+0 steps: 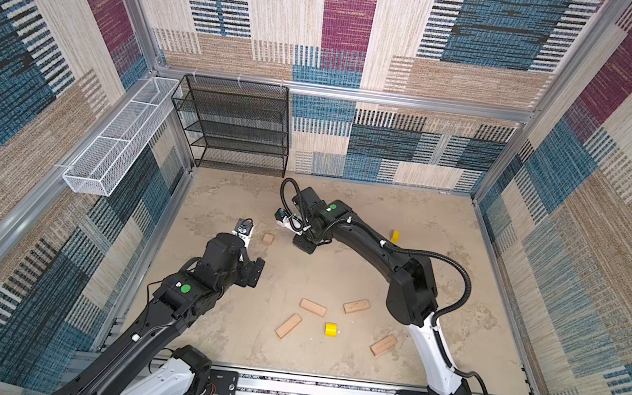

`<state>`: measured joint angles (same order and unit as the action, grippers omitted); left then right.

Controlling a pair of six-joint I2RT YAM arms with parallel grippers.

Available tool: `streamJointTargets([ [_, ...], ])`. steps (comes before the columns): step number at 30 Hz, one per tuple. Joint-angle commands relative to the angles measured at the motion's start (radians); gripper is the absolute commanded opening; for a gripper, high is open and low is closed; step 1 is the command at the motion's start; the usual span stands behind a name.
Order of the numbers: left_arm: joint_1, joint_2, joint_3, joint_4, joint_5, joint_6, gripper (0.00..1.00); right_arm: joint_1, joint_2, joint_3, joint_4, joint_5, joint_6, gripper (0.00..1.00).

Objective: Build the wood block tower
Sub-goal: 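Lift the lime-green block and carry it farther from the robot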

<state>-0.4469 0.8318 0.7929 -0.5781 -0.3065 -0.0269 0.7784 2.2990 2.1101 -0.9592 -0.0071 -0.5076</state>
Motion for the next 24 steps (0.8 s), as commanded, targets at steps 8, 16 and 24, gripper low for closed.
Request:
streamJointTargets([
  [8,0.001,0.045,0.031,0.034,0.129,-0.037,0.96,-0.120,-0.253,-0.315,0.148,-0.118,-0.360,0.00],
  [16,-0.006,0.074,0.028,0.064,0.284,-0.065,0.94,-0.212,-0.319,-0.418,0.135,-0.194,-0.596,0.00],
  [24,-0.012,0.078,0.015,0.079,0.332,-0.055,0.93,-0.258,-0.264,-0.401,0.137,-0.219,-0.676,0.00],
])
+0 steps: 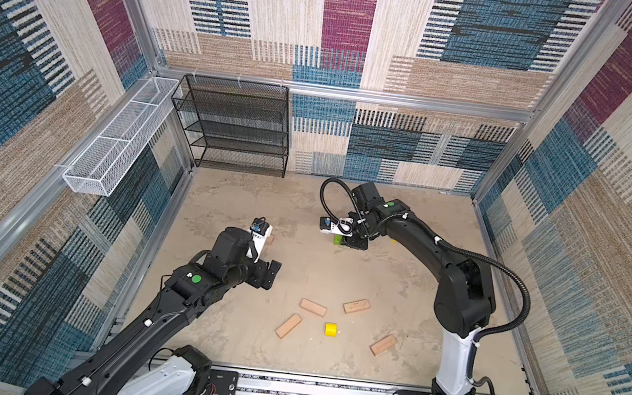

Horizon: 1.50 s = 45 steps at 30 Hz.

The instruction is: Build the wood block tower

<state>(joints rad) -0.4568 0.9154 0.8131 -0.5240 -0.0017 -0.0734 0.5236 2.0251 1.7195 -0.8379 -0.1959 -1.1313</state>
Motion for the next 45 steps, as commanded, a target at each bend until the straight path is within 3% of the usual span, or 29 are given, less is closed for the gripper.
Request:
streamJointTargets([
  [1,-0.003,-0.012,-0.010,0.026,0.020,-0.006,0.93,-0.005,0.008,-0.025,0.032,-0.029,-0.047,0.00],
  [12,-0.003,-0.034,-0.021,0.025,-0.027,0.004,0.93,-0.035,-0.006,-0.101,0.104,-0.025,-0.028,0.00],
  [22,-0.003,-0.038,-0.021,0.022,-0.032,0.003,0.93,-0.077,0.033,-0.075,0.048,-0.059,-0.035,0.00],
  [45,-0.003,-0.057,-0.026,0.016,-0.059,0.008,0.94,-0.071,0.019,-0.181,0.111,-0.065,0.023,0.03],
])
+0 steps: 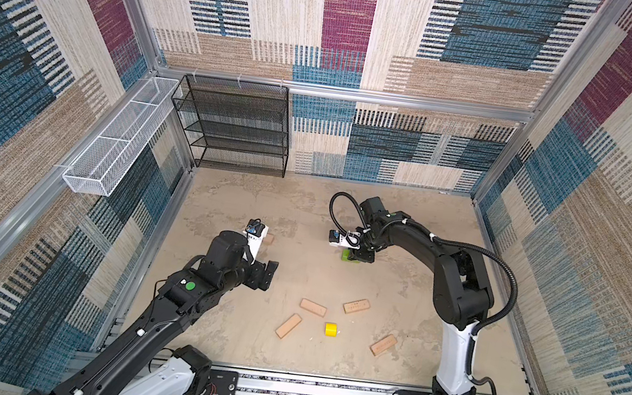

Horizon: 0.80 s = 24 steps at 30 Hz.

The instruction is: Build the wood block tower

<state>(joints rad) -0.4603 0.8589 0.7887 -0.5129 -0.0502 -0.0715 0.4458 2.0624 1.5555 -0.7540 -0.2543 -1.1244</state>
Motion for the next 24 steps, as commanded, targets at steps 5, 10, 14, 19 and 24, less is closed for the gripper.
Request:
streamJointTargets([
  [5,0.000,-0.007,-0.002,0.000,-0.028,0.009,0.94,0.014,-0.034,-0.055,0.036,-0.009,0.029,0.05],
  [10,0.000,-0.003,-0.004,0.004,-0.021,0.009,0.94,0.018,-0.038,-0.057,0.014,-0.015,0.023,0.11],
  [14,0.000,0.009,0.000,0.005,-0.006,0.006,0.94,0.018,-0.034,-0.039,0.004,-0.036,0.022,0.15],
  [19,0.000,0.011,0.000,0.006,-0.003,0.004,0.94,0.024,-0.020,-0.038,-0.003,-0.003,0.002,0.21],
  [24,0.000,0.016,0.001,0.010,0.002,0.003,0.94,0.031,-0.021,-0.032,-0.007,-0.012,-0.012,0.21],
])
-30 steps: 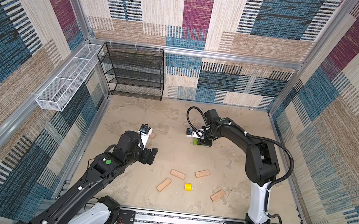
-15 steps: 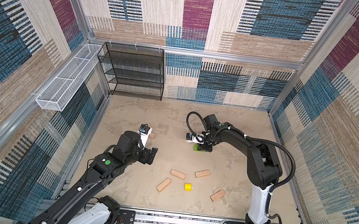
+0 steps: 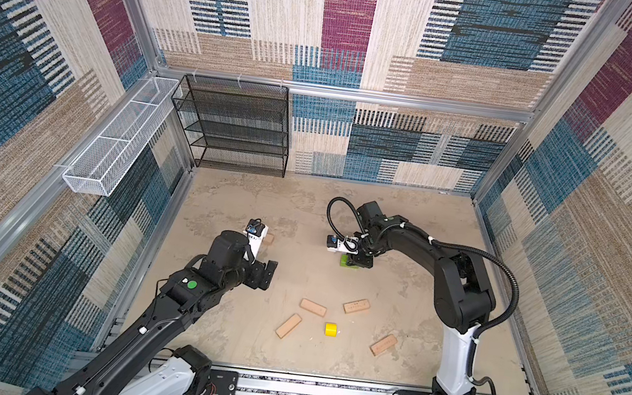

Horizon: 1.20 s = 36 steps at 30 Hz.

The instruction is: Build the wood block tower

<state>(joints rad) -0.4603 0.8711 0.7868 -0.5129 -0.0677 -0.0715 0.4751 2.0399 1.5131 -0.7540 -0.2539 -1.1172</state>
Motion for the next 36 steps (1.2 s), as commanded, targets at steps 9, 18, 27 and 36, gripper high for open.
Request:
streamJointTargets([
  [9,0.000,-0.001,0.002,0.010,0.024,0.004,0.94,0.004,0.000,0.015,-0.008,-0.021,-0.035,0.24],
  [18,0.001,-0.007,-0.001,0.010,0.021,0.007,0.94,0.008,0.006,0.009,-0.003,-0.004,-0.043,0.35],
  [27,0.000,-0.007,0.000,0.010,0.016,0.007,0.94,0.010,-0.006,0.002,-0.003,-0.028,-0.060,0.39],
  [36,0.000,-0.012,0.000,0.009,0.013,0.007,0.94,0.009,0.000,0.012,-0.006,-0.030,-0.063,0.43],
])
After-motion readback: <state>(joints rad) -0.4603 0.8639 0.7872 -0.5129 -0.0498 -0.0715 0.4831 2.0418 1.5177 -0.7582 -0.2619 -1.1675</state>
